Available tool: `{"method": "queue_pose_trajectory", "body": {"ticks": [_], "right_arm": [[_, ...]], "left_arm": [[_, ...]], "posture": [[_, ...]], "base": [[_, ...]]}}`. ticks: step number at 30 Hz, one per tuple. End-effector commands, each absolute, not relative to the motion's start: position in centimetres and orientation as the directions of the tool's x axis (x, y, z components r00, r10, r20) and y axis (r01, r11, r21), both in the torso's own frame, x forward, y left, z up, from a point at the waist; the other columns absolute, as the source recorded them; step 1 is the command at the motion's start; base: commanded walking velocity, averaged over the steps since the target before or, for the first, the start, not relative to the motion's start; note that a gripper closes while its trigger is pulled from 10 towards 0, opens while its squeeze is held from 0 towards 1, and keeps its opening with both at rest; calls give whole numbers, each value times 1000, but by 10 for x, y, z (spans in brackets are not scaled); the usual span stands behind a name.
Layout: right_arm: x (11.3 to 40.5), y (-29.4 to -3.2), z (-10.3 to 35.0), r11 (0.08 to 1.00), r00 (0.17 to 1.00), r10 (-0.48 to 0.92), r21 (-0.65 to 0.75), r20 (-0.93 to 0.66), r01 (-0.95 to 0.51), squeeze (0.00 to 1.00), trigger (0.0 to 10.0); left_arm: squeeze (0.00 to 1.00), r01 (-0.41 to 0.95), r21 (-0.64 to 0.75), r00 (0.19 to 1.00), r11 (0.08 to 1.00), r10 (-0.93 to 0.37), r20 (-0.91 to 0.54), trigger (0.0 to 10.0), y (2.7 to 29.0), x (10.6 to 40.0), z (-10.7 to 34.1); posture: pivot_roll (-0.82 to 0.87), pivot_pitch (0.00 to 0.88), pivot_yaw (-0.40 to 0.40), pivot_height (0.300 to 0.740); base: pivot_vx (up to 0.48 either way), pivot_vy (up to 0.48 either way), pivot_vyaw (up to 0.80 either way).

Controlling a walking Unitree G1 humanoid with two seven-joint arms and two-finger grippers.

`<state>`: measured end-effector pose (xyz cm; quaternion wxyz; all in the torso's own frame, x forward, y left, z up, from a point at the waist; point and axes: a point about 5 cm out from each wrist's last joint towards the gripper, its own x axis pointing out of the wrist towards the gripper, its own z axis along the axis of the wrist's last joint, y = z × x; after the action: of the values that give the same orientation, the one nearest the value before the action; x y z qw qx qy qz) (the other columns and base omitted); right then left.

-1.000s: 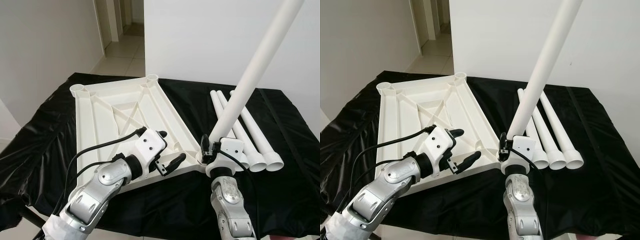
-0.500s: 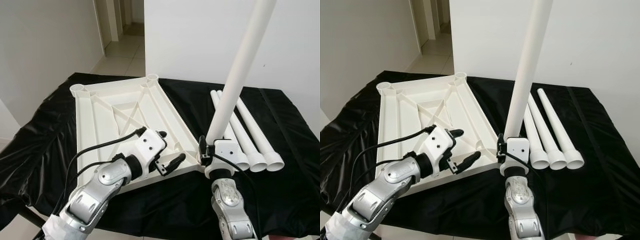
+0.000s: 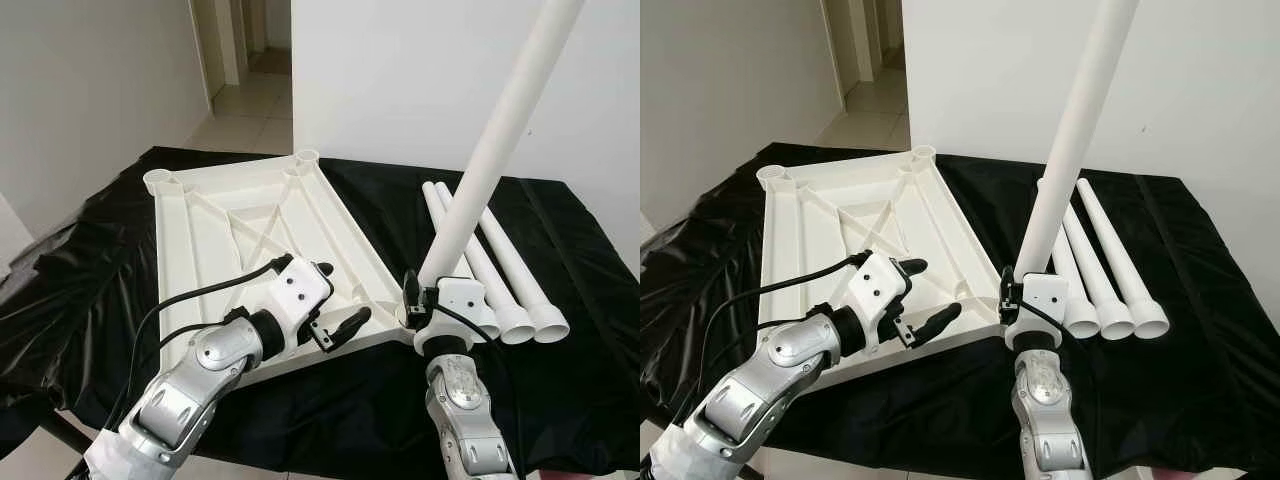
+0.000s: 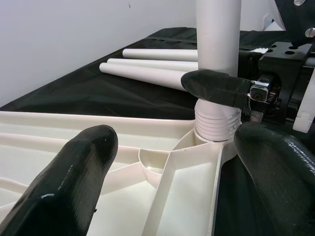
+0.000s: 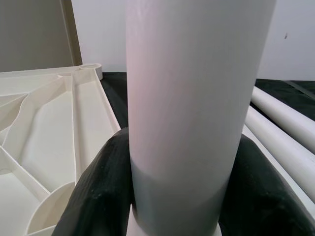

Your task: Building children table

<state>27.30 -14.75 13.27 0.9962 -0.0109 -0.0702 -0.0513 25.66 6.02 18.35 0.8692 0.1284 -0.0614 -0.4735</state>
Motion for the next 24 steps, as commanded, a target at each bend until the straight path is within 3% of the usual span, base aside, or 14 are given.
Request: {"method": "queue_pose_trajectory", "body": {"ticks": [1, 12, 24], "right_arm": [[266, -163, 101, 984, 985, -173, -41, -19, 172, 0, 10000], [262, -169, 105, 956, 956, -293, -23, 8, 293, 0, 10000], [262, -174, 105, 954, 955, -298, -35, 7, 298, 0, 10000]], "left_arm": [[0, 843, 279, 487, 460, -873, -31, 10000, 59, 252, 185], [0, 845, 273, 487, 460, -873, -36, 10000, 60, 251, 184], [0, 844, 271, 487, 462, -873, -29, 10000, 58, 253, 185]], "posture": [[2, 34, 44, 740], [3, 42, 47, 740], [-5, 40, 43, 740]], "base": [[0, 0, 0], [0, 0, 0], [0, 0, 0]]}}
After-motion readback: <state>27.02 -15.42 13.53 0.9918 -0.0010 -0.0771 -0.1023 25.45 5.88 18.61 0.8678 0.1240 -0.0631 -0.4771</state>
